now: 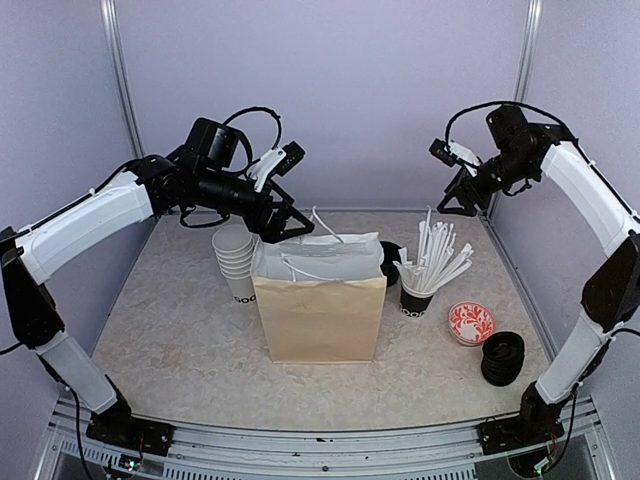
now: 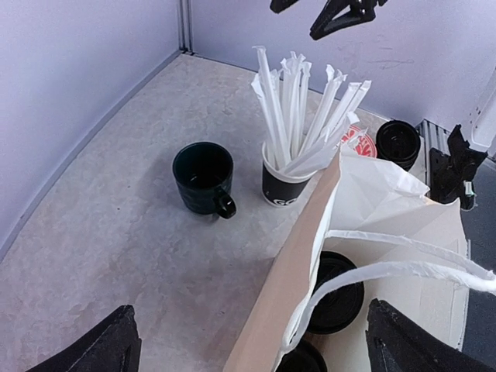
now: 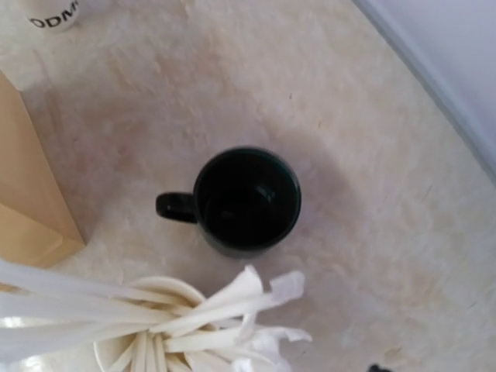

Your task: Pack the takeout coffee

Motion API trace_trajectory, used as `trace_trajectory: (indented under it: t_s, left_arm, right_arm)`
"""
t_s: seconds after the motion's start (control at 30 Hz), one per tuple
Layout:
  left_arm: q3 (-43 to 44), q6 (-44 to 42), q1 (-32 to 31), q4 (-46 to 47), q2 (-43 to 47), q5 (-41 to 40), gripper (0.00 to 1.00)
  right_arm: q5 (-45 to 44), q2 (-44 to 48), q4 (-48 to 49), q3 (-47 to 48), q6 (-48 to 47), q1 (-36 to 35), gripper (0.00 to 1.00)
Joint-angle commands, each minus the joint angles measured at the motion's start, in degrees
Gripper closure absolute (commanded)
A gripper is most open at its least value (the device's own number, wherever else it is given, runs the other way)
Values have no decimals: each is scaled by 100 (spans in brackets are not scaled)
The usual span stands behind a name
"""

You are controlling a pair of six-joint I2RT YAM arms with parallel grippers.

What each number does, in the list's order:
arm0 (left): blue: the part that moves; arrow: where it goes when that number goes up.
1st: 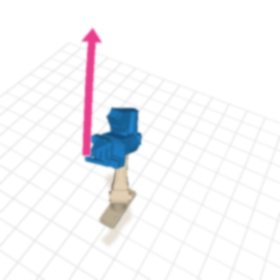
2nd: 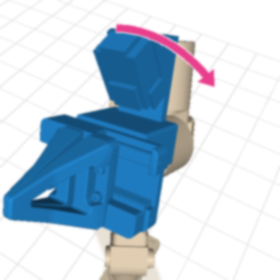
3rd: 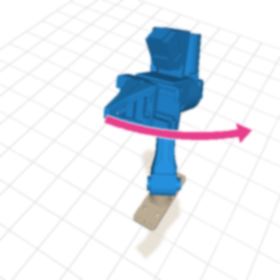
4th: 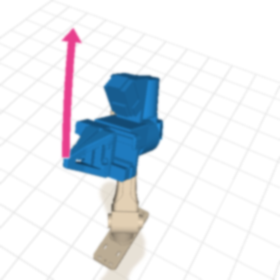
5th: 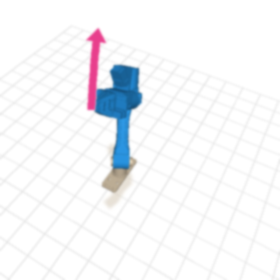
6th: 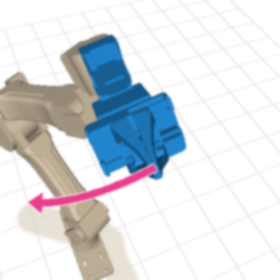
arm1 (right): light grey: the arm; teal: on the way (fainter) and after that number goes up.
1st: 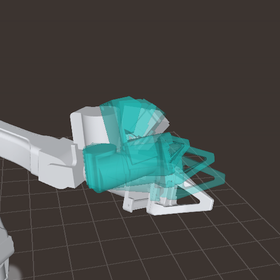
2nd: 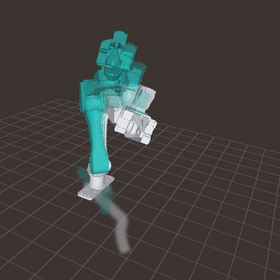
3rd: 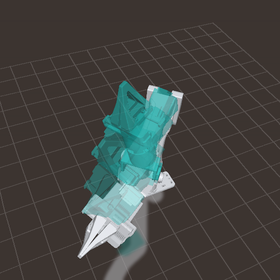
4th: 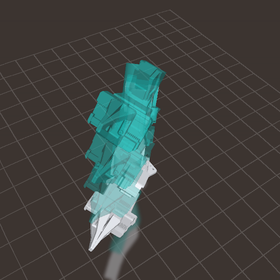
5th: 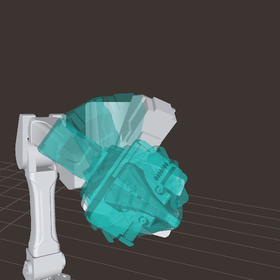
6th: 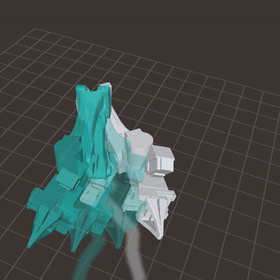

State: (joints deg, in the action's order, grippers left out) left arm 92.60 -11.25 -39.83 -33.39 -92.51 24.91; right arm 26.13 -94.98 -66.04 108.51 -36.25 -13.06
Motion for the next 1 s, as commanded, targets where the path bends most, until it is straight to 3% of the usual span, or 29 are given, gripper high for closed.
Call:
trace_trajectory:
  t_s: [0.0,0.3,0.47,0.77,0.97]
  left_arm:
    - [199,-146,-74,-233,423,-649,1]
    - [-445,334,-185,419,1004,-1603,1]
    - [-577,424,-243,616,1279,-1571,1]
    - [-642,475,-296,624,1324,-1529,1]
    - [-535,586,-301,718,1294,-1944,1]
  right_arm:
    - [306,-81,538,-384,366,74,36]
    - [545,-304,1306,-856,834,148,46]
    - [796,-398,1444,-918,987,163,67]
    - [1016,-185,1620,-1120,1111,163,98]
    - [1315,272,1583,-1034,1288,163,100]
